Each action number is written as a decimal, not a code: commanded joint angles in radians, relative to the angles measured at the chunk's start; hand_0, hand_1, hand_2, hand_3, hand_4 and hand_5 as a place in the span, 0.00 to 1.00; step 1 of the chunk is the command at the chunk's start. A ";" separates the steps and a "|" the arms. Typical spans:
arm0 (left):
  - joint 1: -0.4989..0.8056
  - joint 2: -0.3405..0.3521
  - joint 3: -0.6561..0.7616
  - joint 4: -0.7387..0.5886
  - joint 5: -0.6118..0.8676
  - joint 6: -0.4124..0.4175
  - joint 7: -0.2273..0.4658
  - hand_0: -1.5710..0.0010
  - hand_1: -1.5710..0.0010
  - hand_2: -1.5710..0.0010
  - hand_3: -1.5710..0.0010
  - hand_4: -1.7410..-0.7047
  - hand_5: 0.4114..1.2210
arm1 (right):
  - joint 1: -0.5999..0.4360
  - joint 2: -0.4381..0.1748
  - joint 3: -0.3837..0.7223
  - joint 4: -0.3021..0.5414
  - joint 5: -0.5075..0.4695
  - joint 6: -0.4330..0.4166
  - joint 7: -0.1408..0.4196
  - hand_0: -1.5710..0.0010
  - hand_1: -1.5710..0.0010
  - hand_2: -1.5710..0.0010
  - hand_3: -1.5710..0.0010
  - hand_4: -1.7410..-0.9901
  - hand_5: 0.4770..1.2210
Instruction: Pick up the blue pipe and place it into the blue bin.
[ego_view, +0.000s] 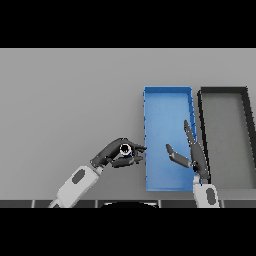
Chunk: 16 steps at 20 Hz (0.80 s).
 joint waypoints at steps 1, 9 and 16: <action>-0.014 -0.007 -0.002 -0.001 -0.002 0.005 0.033 0.01 0.01 0.01 0.05 0.01 0.99 | -0.002 0.000 0.003 0.002 0.006 -0.002 -0.004 1.00 1.00 1.00 1.00 0.80 0.17; -0.026 -0.003 -0.011 -0.030 -0.017 0.007 0.105 0.00 0.00 0.00 0.05 0.00 1.00 | 0.046 0.018 0.010 -0.010 0.026 -0.025 -0.027 1.00 1.00 1.00 1.00 0.75 0.17; -0.026 0.001 -0.004 -0.010 -0.016 -0.011 0.087 0.00 0.00 0.00 0.05 0.00 1.00 | 0.025 -0.069 -0.011 -0.137 -0.258 0.199 -0.052 1.00 1.00 1.00 1.00 0.68 0.13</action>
